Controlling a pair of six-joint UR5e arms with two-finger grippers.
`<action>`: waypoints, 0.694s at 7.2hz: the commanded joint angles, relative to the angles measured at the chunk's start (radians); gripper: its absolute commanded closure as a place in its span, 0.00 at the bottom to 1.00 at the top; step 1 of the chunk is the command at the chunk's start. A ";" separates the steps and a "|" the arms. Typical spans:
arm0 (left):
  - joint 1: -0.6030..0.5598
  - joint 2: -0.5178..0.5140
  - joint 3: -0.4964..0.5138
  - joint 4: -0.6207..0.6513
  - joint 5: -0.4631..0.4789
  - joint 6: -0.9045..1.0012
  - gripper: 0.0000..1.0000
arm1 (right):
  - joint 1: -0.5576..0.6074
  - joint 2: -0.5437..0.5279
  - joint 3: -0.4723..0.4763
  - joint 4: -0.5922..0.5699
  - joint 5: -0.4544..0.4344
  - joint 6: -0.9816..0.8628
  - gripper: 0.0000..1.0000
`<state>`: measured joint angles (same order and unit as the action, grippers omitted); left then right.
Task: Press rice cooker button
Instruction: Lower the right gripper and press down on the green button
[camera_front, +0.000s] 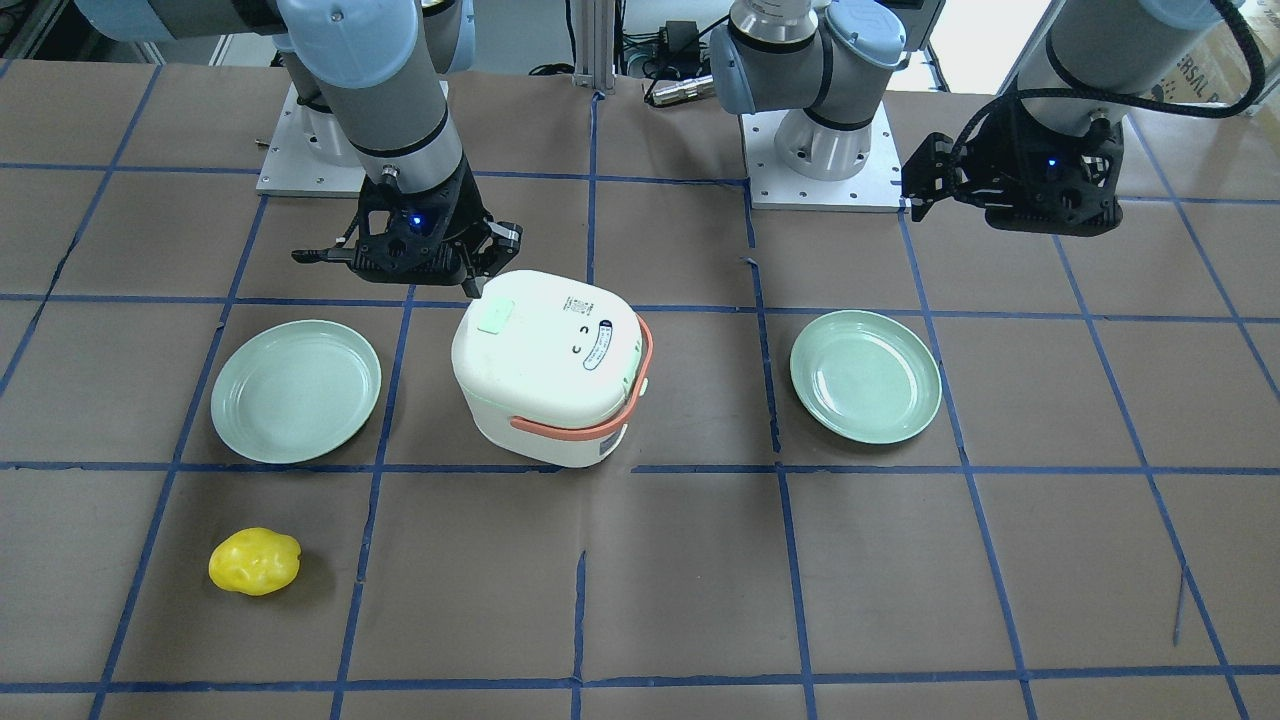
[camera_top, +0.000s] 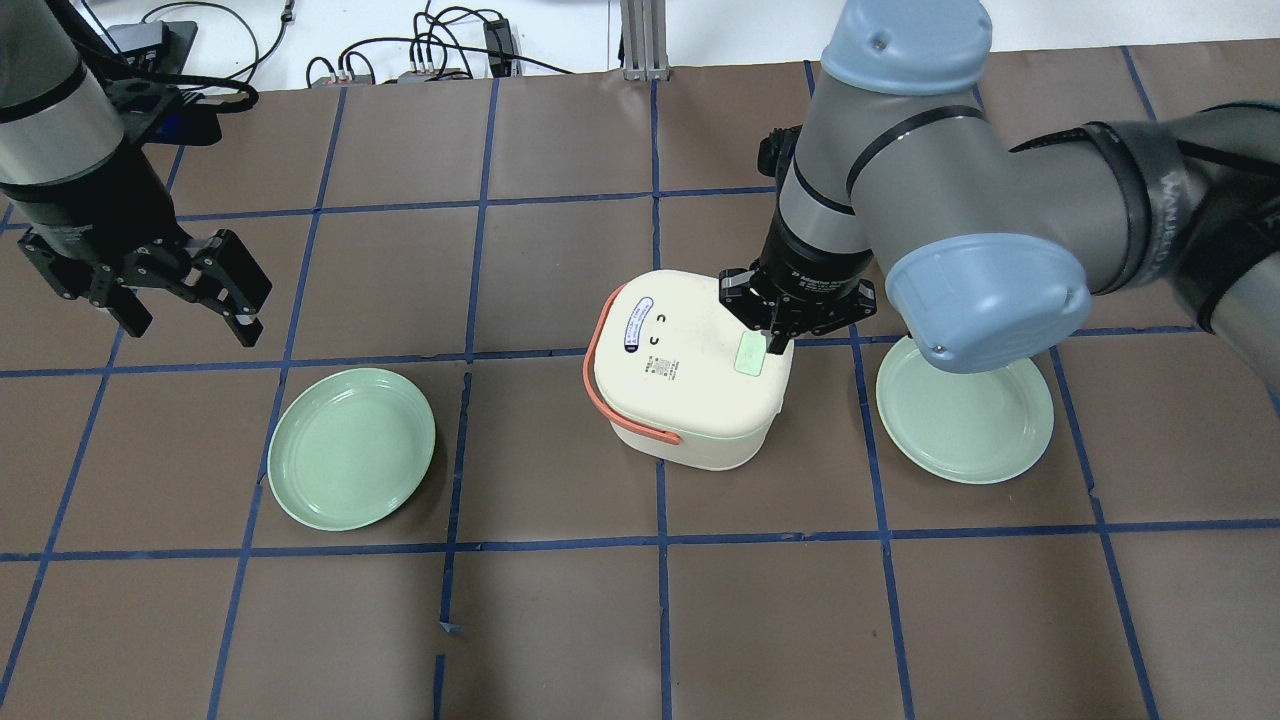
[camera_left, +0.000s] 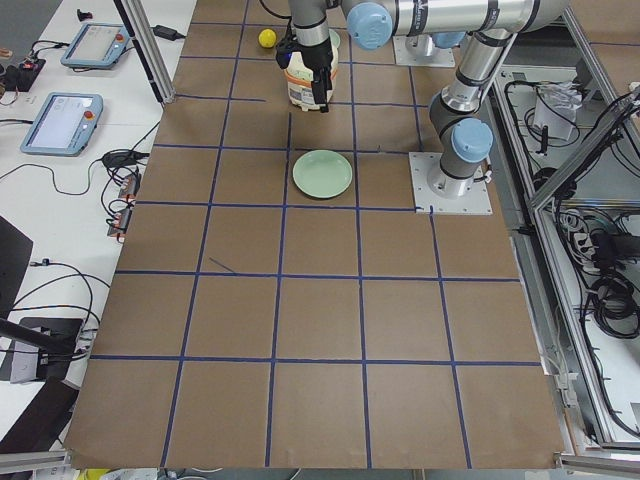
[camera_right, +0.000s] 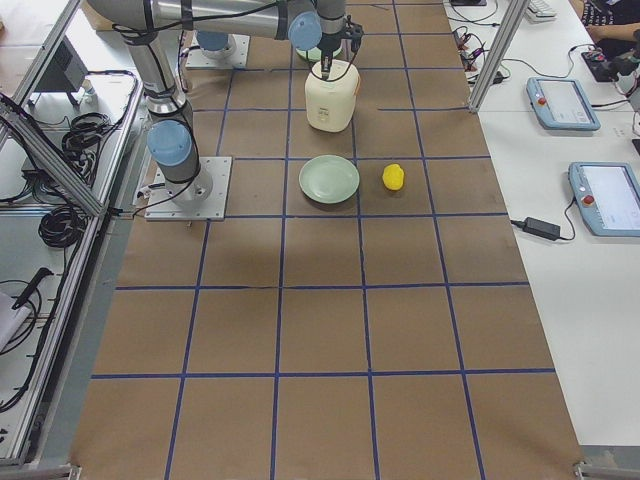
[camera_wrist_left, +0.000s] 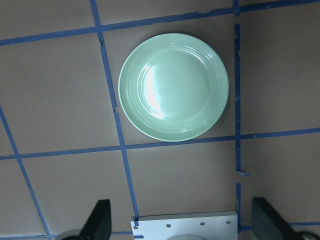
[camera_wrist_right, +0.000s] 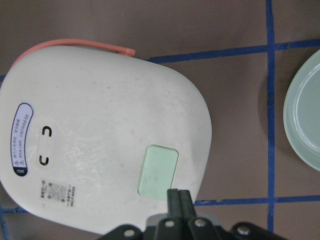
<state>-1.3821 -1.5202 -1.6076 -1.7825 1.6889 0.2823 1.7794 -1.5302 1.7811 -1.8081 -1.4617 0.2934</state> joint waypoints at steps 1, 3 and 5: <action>0.000 0.000 0.000 0.000 0.000 0.000 0.00 | 0.000 0.018 0.007 -0.043 0.039 0.004 0.94; 0.000 0.000 0.000 0.000 0.000 0.000 0.00 | 0.000 0.027 0.006 -0.046 0.043 -0.003 0.93; 0.000 0.000 0.000 0.000 0.000 0.000 0.00 | 0.000 0.047 0.007 -0.095 0.043 -0.007 0.92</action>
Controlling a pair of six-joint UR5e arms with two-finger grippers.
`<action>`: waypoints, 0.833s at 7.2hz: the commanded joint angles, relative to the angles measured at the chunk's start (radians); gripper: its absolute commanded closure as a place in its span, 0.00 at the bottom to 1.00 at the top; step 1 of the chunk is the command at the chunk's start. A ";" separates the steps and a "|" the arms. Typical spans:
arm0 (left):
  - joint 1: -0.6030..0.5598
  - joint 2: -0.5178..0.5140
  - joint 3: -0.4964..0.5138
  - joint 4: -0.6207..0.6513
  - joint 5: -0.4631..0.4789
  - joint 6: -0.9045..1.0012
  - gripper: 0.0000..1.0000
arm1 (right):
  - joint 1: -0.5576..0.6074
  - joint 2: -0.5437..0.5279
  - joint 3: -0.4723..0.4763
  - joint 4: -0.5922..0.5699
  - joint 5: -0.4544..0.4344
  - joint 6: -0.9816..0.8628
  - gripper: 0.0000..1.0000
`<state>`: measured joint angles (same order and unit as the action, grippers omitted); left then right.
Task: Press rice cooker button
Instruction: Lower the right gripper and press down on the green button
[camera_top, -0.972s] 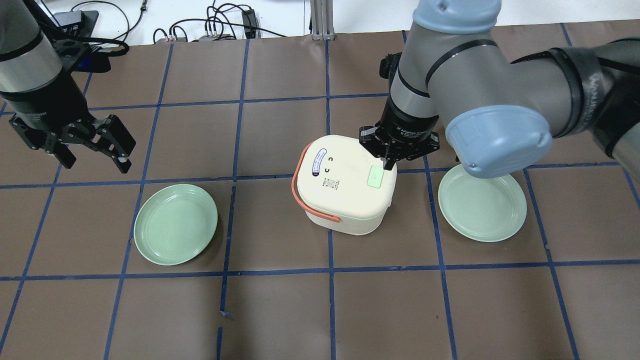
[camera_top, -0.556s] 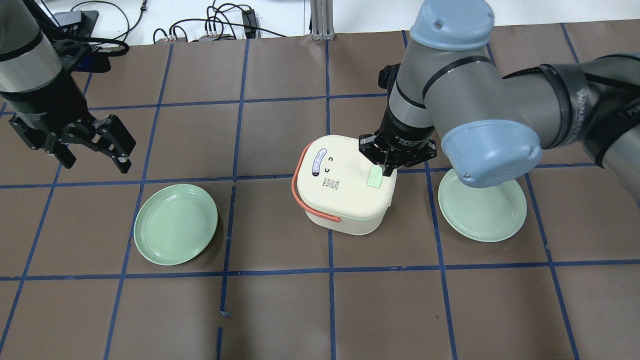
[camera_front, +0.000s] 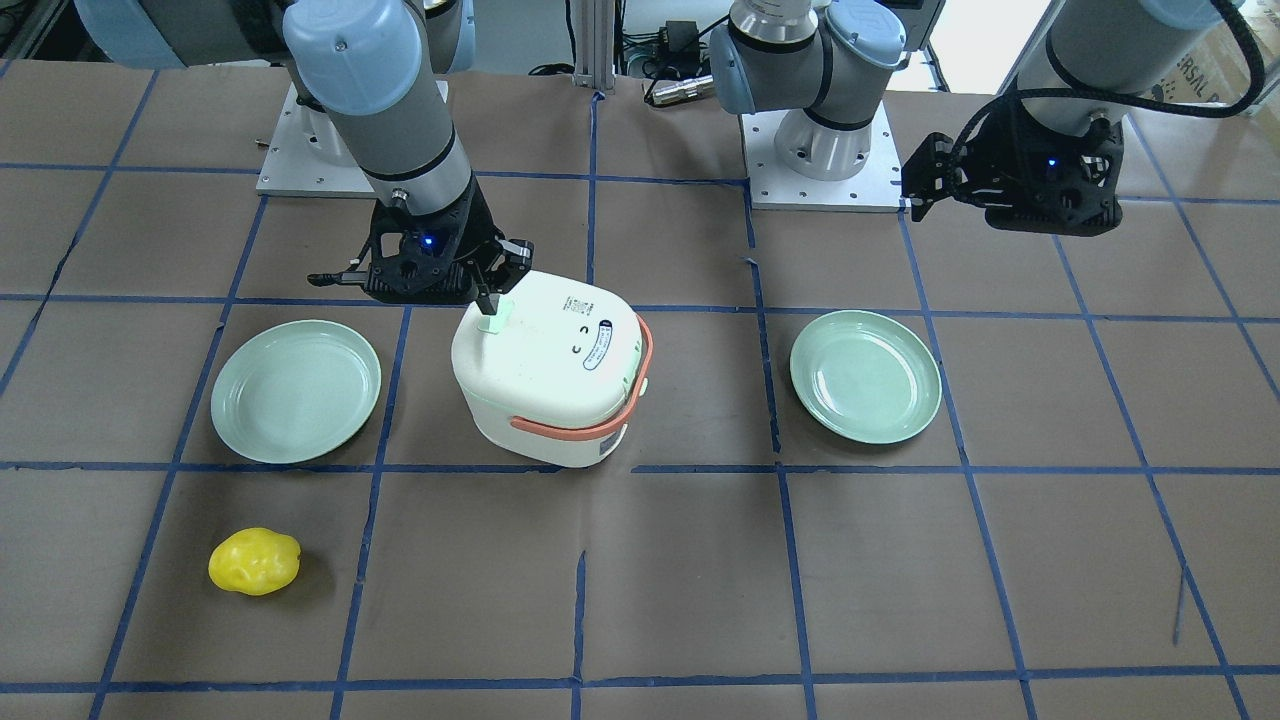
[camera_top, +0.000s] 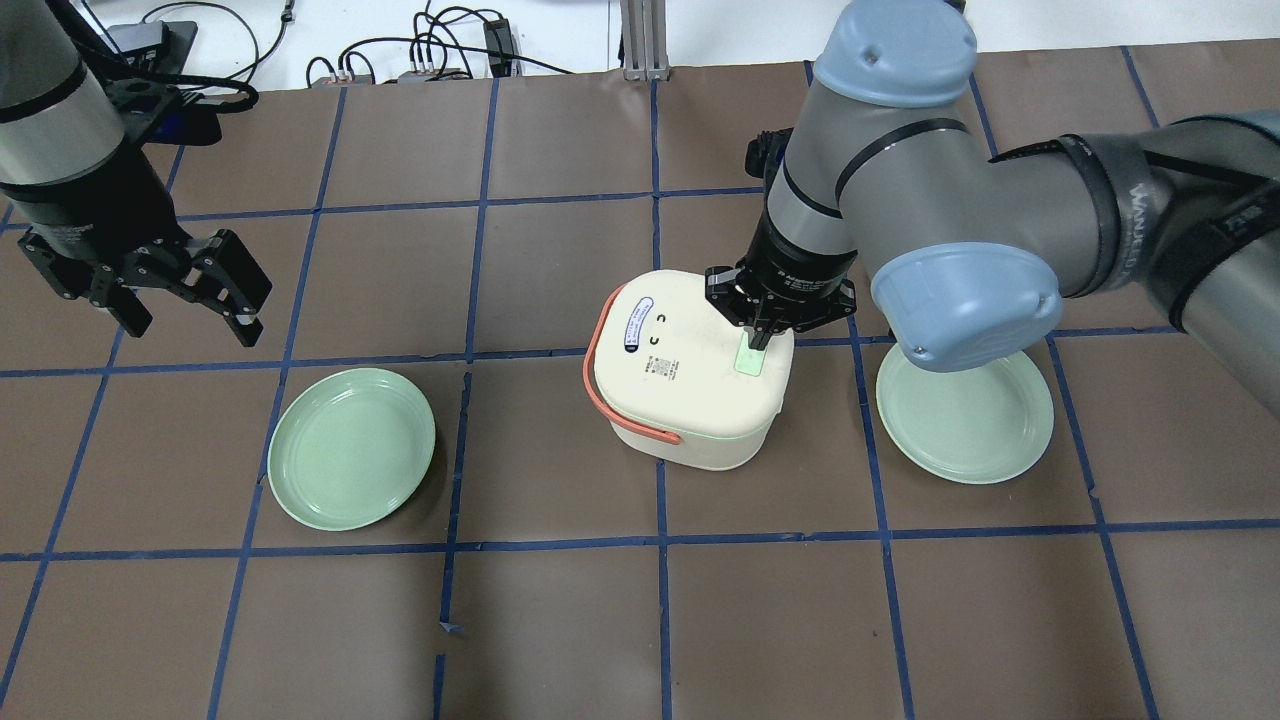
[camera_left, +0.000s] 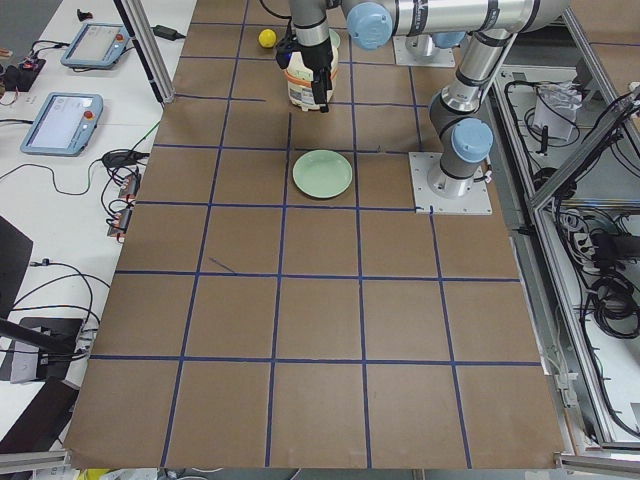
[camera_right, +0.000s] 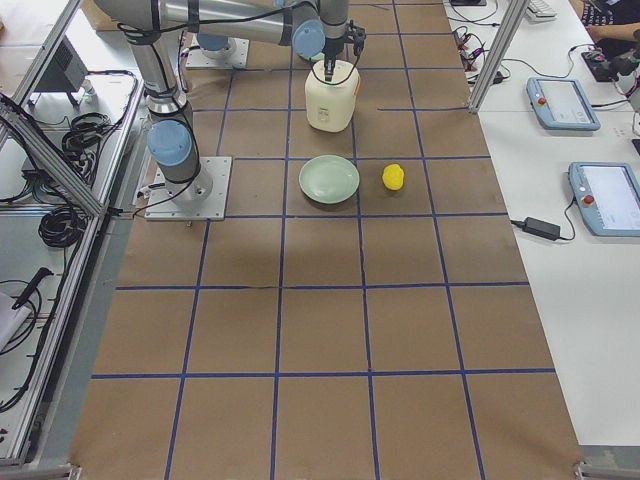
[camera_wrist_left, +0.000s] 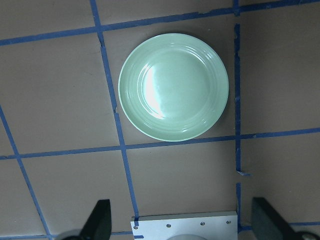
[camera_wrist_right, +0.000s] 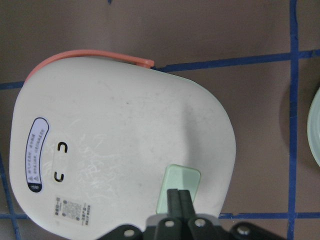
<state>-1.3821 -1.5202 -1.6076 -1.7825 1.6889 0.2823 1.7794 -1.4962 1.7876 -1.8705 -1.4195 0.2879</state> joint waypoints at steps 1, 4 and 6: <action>0.000 0.000 0.000 0.000 0.000 0.000 0.00 | 0.000 0.016 0.006 -0.036 0.001 0.002 0.92; 0.000 0.000 0.000 0.000 0.000 0.000 0.00 | 0.000 0.020 0.022 -0.041 0.001 0.000 0.92; 0.000 0.000 0.000 0.000 0.000 0.000 0.00 | 0.000 0.022 0.026 -0.041 0.001 0.000 0.92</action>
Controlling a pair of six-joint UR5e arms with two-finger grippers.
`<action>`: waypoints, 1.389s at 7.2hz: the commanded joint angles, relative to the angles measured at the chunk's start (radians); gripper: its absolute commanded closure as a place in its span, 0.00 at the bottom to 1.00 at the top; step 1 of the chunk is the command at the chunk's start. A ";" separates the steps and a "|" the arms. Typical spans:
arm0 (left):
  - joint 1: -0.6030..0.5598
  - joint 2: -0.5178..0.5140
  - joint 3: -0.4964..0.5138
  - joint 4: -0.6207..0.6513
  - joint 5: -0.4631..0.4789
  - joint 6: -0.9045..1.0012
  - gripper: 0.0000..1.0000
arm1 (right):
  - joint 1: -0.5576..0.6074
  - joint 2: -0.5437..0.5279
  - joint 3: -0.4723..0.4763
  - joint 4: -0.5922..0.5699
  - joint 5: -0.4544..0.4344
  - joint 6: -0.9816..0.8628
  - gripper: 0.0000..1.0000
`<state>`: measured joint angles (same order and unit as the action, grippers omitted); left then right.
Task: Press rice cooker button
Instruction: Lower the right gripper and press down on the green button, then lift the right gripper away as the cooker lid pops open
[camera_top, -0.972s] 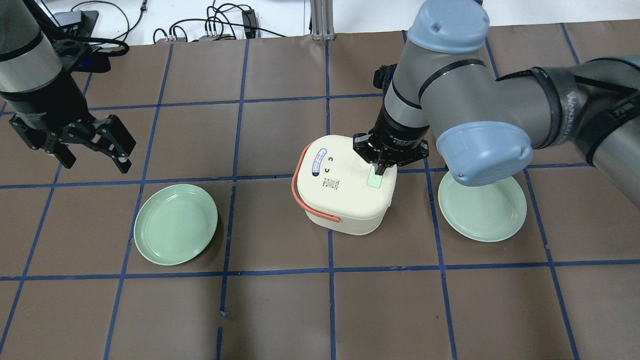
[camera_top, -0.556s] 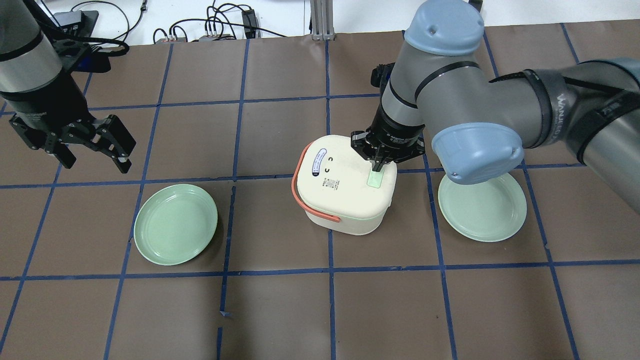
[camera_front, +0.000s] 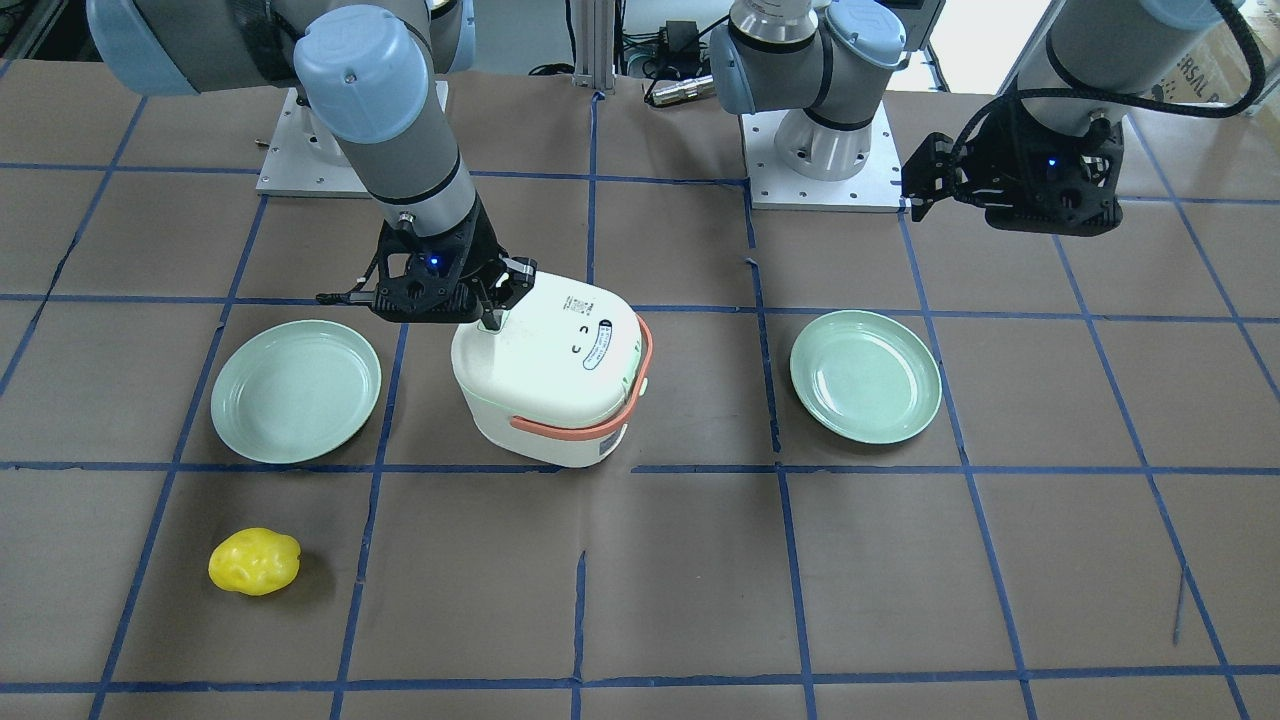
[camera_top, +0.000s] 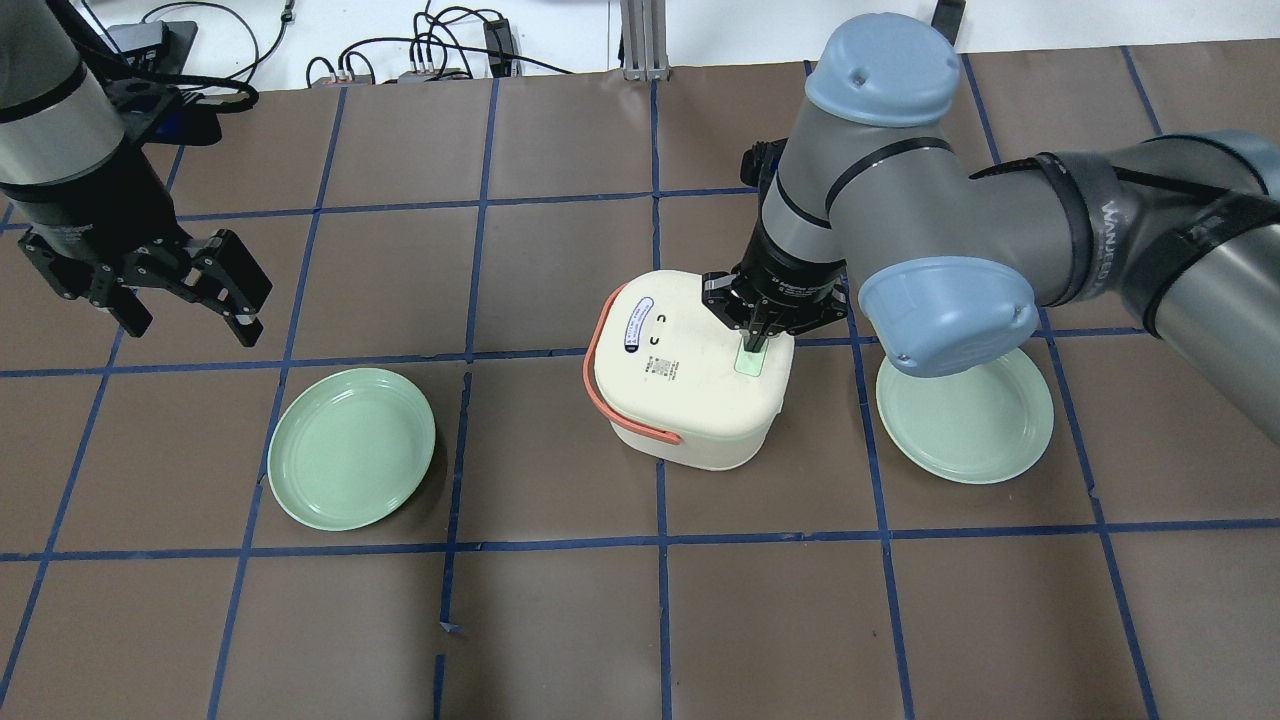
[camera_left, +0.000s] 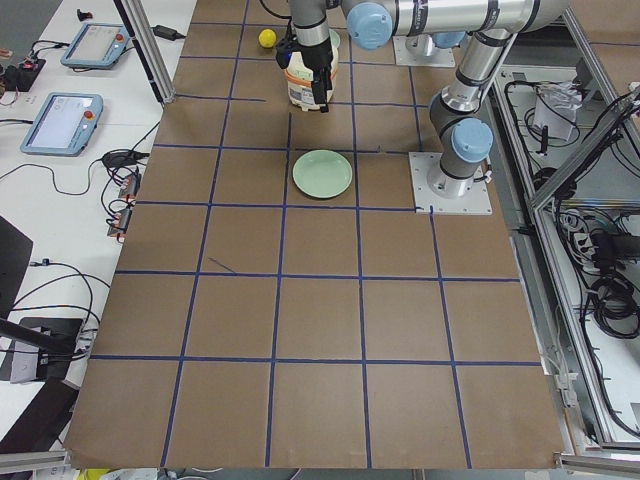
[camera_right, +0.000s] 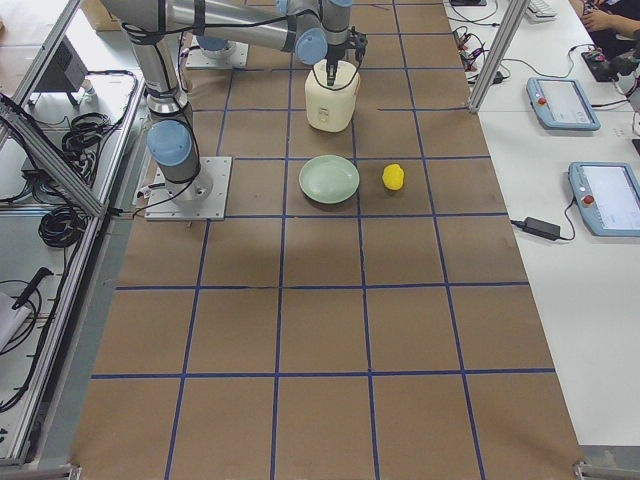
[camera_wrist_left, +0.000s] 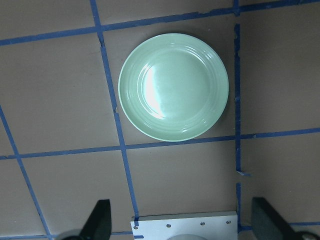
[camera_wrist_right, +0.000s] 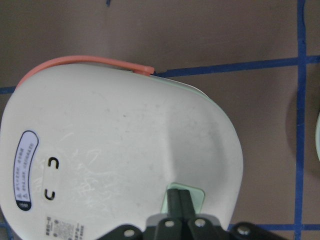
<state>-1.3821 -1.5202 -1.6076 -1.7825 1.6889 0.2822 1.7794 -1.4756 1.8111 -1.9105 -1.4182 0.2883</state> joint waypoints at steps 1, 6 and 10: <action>0.000 0.000 -0.001 0.000 0.000 0.000 0.00 | 0.000 0.001 0.008 -0.001 0.001 -0.001 0.92; 0.000 0.000 0.000 0.000 0.000 0.000 0.00 | 0.000 -0.011 -0.199 0.194 -0.018 0.046 0.16; 0.000 0.000 0.000 0.000 0.000 0.000 0.00 | -0.056 0.001 -0.395 0.334 -0.137 -0.097 0.00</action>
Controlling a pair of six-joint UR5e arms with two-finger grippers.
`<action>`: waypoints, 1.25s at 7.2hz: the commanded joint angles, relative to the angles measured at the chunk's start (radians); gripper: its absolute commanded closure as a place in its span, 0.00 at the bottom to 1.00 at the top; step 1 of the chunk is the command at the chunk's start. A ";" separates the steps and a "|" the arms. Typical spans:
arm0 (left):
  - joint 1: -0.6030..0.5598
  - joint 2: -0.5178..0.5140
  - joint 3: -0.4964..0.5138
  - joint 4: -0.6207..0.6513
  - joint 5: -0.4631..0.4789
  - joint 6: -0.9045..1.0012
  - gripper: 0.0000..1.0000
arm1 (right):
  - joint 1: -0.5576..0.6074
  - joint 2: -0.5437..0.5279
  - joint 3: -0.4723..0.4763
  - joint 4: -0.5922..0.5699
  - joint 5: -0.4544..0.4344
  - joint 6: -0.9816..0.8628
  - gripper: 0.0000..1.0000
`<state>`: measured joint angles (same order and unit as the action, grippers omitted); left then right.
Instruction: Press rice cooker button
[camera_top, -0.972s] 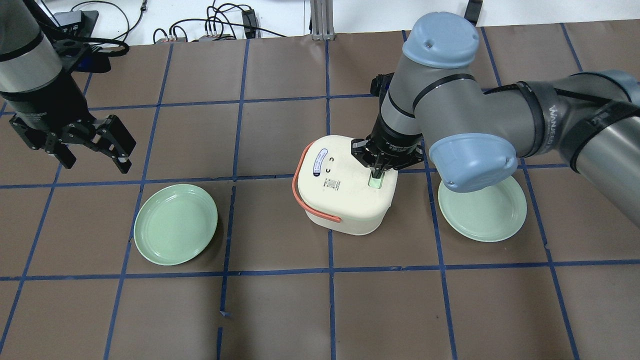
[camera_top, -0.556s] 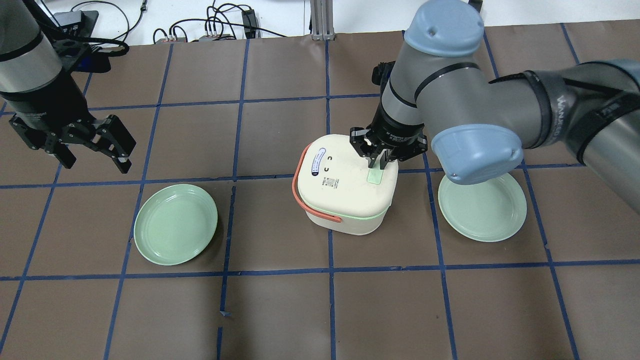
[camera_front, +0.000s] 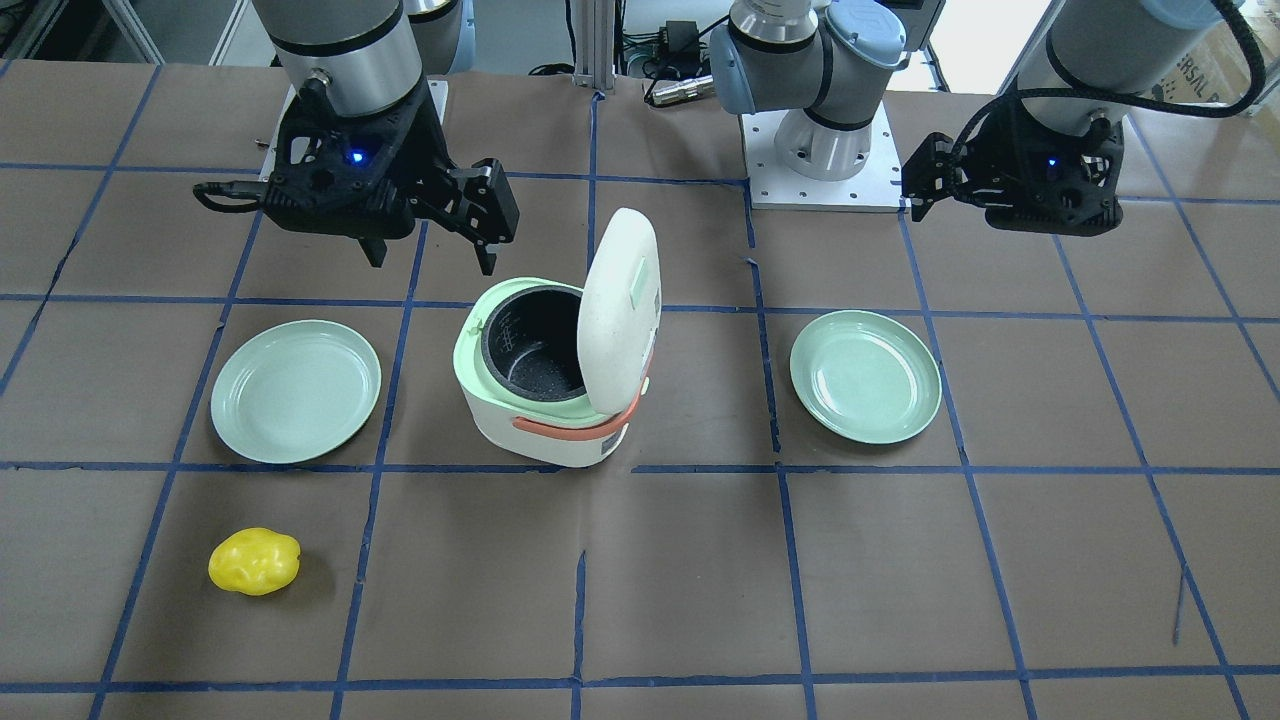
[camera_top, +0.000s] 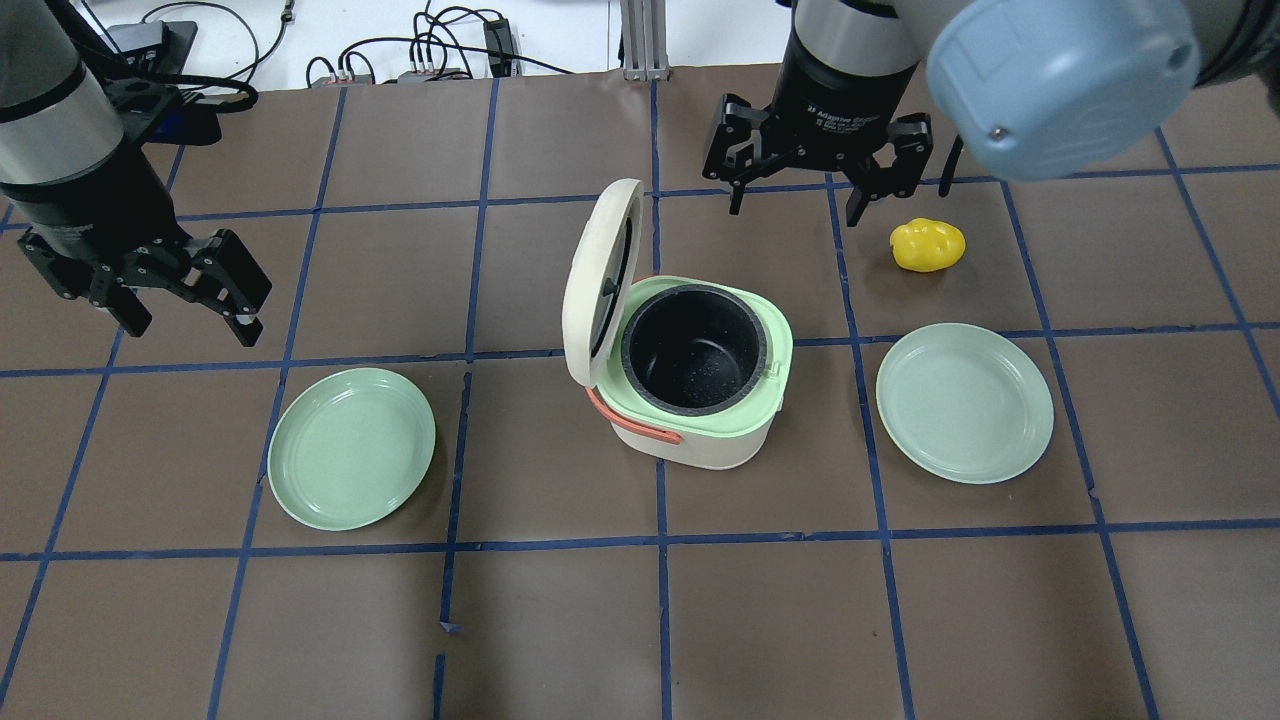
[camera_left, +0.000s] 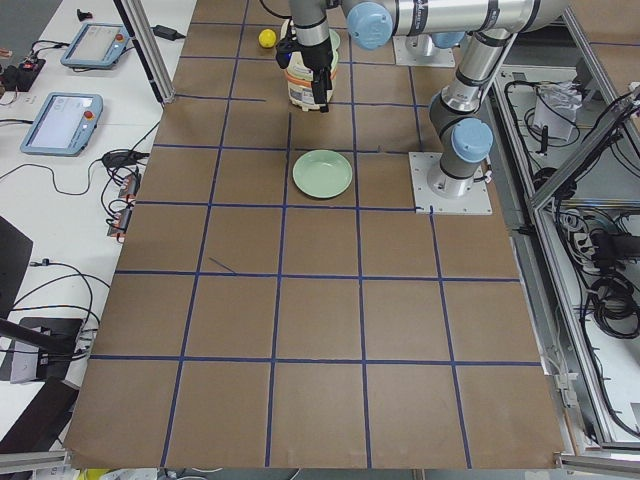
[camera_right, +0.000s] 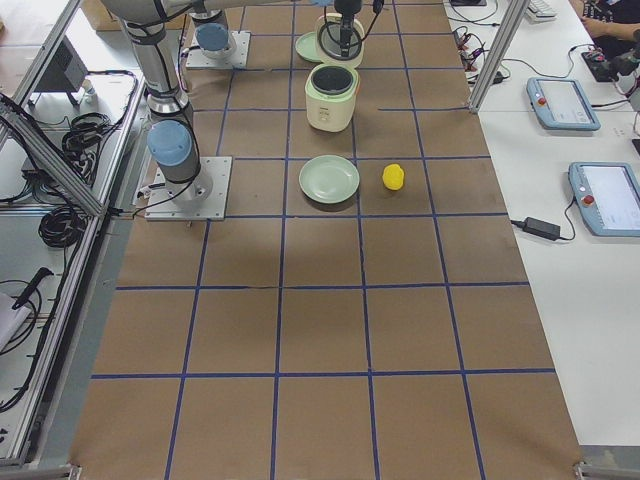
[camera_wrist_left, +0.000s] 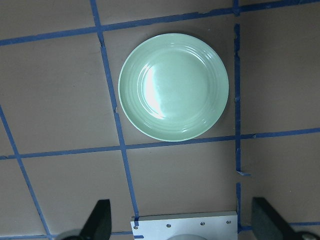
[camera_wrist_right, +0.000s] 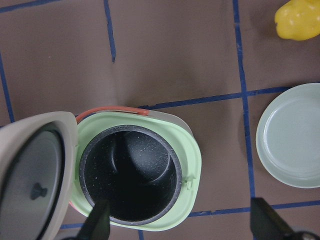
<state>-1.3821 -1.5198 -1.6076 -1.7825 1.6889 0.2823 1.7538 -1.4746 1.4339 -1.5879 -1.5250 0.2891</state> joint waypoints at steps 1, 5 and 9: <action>0.000 0.000 0.000 0.000 0.000 0.000 0.00 | -0.090 -0.007 -0.013 0.012 -0.024 -0.181 0.00; 0.000 0.000 0.000 0.000 0.000 0.000 0.00 | -0.132 -0.015 0.002 0.017 -0.021 -0.272 0.00; 0.000 0.000 0.000 0.000 0.000 0.000 0.00 | -0.132 -0.018 0.037 0.012 -0.027 -0.295 0.00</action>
<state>-1.3821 -1.5202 -1.6076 -1.7825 1.6889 0.2822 1.6203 -1.4919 1.4668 -1.5745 -1.5459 -0.0046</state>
